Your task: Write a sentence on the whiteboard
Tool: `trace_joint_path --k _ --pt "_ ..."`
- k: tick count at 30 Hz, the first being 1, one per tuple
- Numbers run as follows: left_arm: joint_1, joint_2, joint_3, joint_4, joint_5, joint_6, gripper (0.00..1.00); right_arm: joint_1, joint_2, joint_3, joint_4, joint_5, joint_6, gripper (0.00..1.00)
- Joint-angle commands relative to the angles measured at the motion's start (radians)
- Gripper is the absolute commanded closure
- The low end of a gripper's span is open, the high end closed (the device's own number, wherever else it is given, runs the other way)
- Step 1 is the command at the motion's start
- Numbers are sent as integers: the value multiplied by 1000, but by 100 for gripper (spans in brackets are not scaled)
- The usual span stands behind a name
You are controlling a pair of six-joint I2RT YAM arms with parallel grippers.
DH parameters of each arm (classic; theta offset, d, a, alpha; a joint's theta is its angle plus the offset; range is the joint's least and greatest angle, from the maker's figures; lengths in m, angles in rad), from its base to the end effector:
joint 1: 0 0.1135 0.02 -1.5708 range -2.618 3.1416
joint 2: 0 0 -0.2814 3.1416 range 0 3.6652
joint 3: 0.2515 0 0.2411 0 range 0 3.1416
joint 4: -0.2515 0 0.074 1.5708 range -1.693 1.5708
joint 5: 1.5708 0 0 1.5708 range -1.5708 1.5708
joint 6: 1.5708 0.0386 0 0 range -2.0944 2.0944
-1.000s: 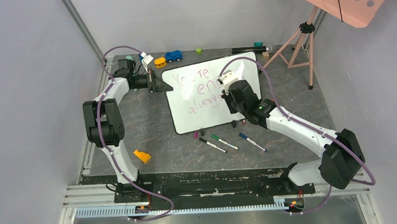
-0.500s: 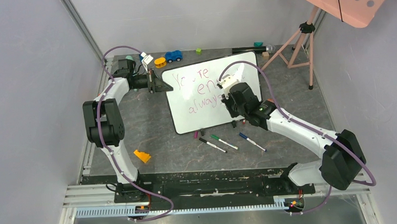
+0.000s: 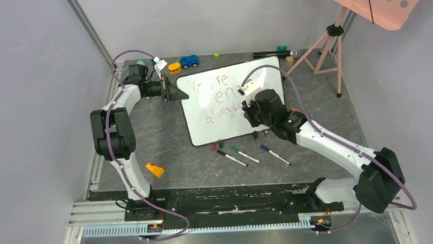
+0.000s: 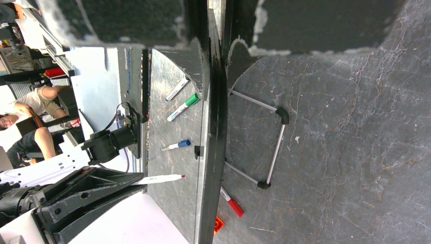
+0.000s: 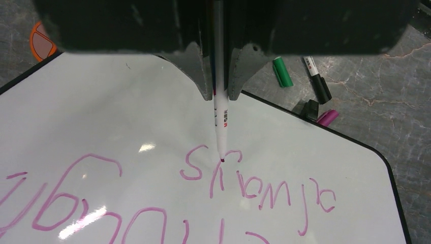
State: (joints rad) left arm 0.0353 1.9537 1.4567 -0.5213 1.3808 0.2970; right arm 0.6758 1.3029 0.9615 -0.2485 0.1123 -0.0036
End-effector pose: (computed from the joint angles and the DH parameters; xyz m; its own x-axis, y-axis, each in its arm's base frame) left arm 0.4028 -0.0237 0.2467 -0.6647 0.0318 -0.7465 0.7351 0.2066 -0.6457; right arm 0.2204 0.1711 0.3007 -0.4320 -0.3510 -0.8308 -0.5505 0.8323 -0.0653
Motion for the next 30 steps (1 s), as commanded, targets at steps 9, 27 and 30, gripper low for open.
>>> trace_joint_path --k 9,27,30 --pt "-52 32 -50 -5 -248 187 98 -16 -71 -32 -1 156 2 100" --pt "-52 34 -48 -5 -249 184 98 -26 33 -5 -2 171 2 100" --pt "-52 34 -48 -6 -248 185 98 -27 10 -4 -2 168 2 100"
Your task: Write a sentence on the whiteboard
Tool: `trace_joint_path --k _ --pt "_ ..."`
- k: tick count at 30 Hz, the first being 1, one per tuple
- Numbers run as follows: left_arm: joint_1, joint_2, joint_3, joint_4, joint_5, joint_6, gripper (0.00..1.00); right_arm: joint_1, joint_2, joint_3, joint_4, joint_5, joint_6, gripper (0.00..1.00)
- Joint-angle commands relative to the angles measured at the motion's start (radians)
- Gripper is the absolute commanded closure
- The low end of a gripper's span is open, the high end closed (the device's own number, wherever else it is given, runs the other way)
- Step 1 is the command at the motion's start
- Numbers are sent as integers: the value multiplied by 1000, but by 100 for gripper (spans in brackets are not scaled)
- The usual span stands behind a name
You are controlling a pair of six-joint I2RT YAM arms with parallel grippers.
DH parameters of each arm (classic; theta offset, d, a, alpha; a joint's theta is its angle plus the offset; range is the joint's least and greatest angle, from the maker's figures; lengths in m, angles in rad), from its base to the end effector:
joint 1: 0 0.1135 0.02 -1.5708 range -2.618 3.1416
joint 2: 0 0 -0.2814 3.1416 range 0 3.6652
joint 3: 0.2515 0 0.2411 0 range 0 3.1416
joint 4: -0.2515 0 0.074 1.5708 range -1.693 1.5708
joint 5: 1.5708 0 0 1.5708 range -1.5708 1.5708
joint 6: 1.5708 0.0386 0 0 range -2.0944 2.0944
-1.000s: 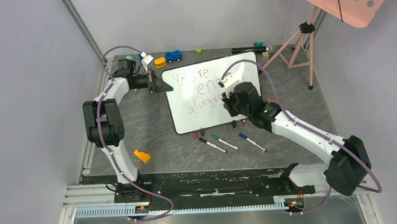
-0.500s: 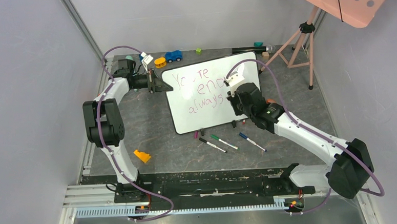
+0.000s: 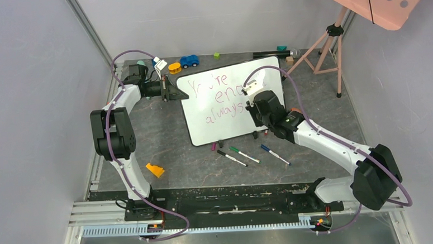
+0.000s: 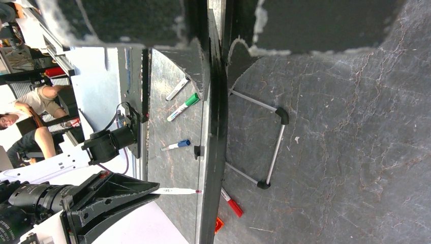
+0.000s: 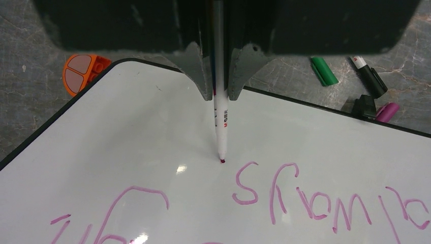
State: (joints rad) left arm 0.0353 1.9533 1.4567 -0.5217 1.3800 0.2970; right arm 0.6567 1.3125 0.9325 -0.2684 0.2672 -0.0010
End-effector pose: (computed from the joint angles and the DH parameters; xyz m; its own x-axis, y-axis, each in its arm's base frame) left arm 0.4027 -0.0237 0.2468 -0.6647 0.0321 -0.7464 0.7350 0.2074 -0.6456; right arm 0.2247 0.1604 0.2875 -0.4779 -0.3696 -0.7969 -0.4226 0.8920 -0.1602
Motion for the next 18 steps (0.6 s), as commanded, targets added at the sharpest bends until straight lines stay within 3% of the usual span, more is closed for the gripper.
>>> trace_joint_path --k 1,8,15,18 --pt "-52 35 -48 -5 -248 185 98 -9 -14 23 19 7 -1 100" --pt "-52 19 -62 -5 -244 202 98 -10 -169 -62 100 -36 0 100" --pt "-52 17 -65 -6 -253 201 75 -9 -217 -99 119 -25 0 100" --pt "-45 -41 -142 112 -271 153 62 -9 -220 -97 122 -30 27 100"
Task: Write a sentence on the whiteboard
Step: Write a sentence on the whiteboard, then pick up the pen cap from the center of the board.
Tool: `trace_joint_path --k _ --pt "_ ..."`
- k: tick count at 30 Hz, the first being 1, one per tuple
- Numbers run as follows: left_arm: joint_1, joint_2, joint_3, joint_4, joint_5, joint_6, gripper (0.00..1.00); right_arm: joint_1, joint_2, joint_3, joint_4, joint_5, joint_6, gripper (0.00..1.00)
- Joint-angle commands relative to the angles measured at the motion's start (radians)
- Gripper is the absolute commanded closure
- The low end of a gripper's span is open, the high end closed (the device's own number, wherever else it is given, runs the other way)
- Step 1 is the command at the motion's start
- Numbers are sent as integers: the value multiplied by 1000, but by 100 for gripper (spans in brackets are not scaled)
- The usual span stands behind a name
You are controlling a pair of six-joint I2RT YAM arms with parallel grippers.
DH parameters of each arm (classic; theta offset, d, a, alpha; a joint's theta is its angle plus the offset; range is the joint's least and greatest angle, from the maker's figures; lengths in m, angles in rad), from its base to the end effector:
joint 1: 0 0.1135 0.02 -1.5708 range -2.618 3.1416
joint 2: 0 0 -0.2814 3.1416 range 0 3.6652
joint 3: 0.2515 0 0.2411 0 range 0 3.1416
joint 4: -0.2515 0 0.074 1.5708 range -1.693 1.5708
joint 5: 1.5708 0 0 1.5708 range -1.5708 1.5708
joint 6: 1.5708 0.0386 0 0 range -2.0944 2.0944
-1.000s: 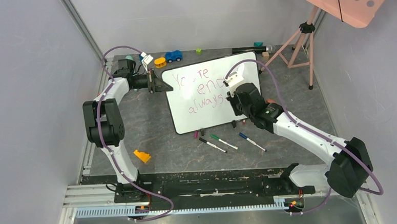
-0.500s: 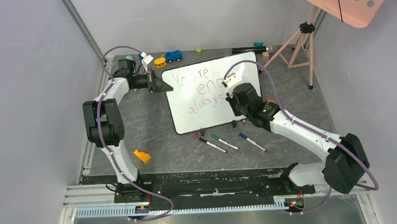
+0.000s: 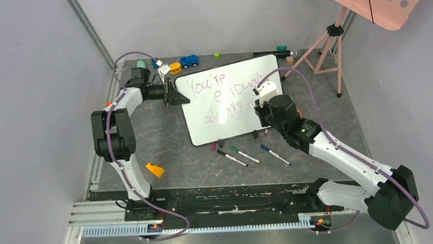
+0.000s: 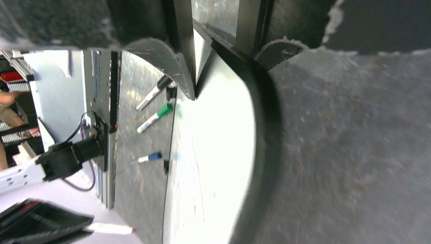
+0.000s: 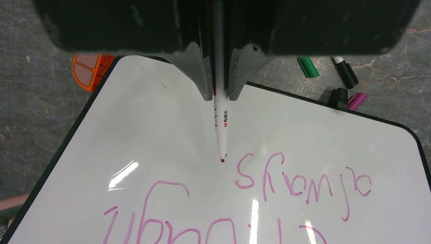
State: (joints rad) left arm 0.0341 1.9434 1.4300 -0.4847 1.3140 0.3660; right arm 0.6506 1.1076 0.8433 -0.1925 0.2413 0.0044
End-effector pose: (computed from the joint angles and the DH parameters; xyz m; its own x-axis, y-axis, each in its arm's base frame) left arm 0.4018 -0.0237 0.2427 -0.5999 0.0705 -0.7969 0.7817 0.2640 -0.5651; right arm 0.1929 0.1352 0.3130 -0.3528 -0.2632 -0.8979 -0.4159 0.9037 -0.1014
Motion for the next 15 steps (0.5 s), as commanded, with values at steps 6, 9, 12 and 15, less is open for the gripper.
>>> trace_joint_path --k 6,9,12,15 --pt "3 -126 -282 366 -236 -85 4 -3 -17 -4 34 -6 23 100" --pt "6 -125 -277 355 -218 -74 0 -3 -23 -1 24 -5 23 100" --pt "16 -140 -298 382 -196 -78 0 -2 -35 5 14 0 21 100" --pt "38 -148 -315 411 -151 -105 0 -3 -47 15 -4 9 16 100"
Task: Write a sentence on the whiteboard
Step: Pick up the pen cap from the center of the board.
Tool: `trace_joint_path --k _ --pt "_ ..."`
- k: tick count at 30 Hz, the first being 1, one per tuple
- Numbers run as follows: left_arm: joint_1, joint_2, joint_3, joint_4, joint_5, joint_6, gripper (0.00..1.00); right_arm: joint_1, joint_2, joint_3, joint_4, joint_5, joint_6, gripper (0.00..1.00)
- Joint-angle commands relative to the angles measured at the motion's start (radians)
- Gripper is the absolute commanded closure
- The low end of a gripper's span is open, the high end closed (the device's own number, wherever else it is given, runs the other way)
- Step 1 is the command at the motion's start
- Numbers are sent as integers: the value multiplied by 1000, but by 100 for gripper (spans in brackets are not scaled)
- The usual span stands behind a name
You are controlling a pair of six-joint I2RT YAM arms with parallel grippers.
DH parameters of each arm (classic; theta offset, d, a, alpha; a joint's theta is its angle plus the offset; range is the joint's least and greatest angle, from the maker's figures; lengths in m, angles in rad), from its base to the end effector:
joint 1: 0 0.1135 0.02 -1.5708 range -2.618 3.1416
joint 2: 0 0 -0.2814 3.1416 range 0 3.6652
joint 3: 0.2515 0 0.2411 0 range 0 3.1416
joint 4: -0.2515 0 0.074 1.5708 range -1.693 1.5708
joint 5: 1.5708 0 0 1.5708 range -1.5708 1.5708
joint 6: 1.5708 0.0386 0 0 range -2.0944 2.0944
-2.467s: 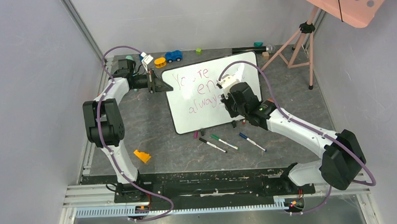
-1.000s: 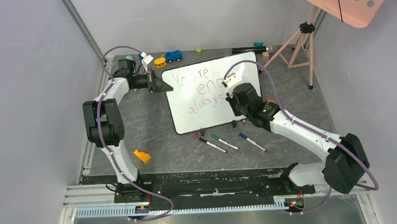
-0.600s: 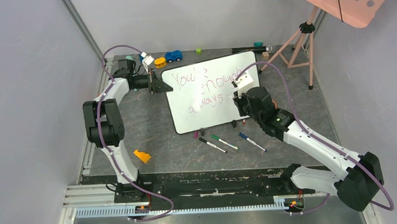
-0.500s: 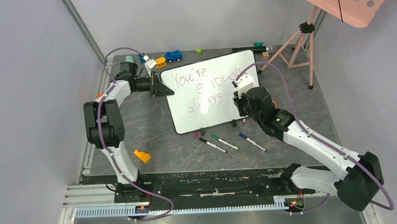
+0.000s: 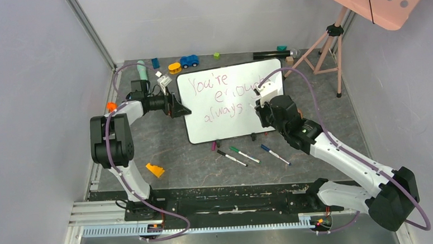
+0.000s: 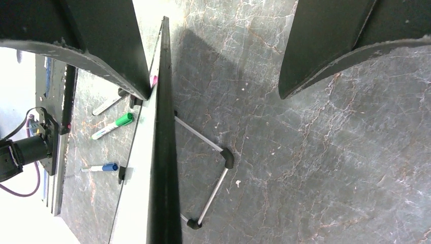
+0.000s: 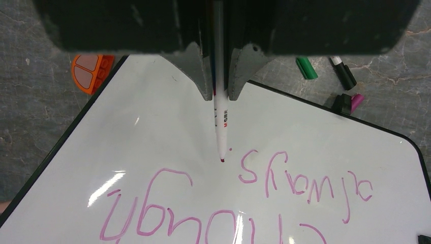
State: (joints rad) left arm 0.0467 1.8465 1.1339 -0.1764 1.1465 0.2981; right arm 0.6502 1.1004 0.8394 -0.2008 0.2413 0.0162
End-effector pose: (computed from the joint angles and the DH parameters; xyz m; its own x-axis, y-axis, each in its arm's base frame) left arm 0.3704 -0.0179 0.2072 -0.5785 0.0940 -0.8102 0.7578 0.4294 -0.4913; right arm 0.1913 0.1339 0.3124 -0.3614 -0.2551 -0.8969 -0.4117 0.9067 -0.0920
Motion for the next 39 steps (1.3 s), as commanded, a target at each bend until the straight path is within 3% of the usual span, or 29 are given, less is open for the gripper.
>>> trace_joint_path --k 1,10,13,17,20,22,23,28,32,34,37,39 --pt "32 -56 -21 102 27 -40 0 -3 -42 22 -1 9 3 100" --pt "41 -206 -105 60 12 -86 0 -3 -52 45 -13 -4 4 100" --pt "41 -309 -179 84 27 -112 0 -3 -49 58 -12 5 1 100" --pt "43 -475 -269 149 -58 -220 0 -3 -53 72 -14 9 -3 100" --pt "42 -588 -341 271 -276 -415 0 -4 -57 76 -14 8 -1 100" --pt "42 -671 -362 270 -462 -502 0 -3 -63 76 -14 -41 1 100" --pt "42 -720 -369 250 -540 -526 0 -3 -68 75 -15 6 0 100" --pt "42 -997 -445 244 -720 -601 0 -2 -99 57 -13 18 0 100" --pt "43 -1205 -573 135 -1108 -947 0 -3 -119 43 -14 28 -18 100" --pt "43 -1258 -600 121 -1076 -993 0 -2 -131 36 -14 27 -18 100" --pt "42 -1233 -595 126 -865 -1006 1 -3 -149 21 -17 16 -18 100" --pt "30 -1169 -579 148 -724 -1006 27 -3 -163 8 -18 1 -18 100"
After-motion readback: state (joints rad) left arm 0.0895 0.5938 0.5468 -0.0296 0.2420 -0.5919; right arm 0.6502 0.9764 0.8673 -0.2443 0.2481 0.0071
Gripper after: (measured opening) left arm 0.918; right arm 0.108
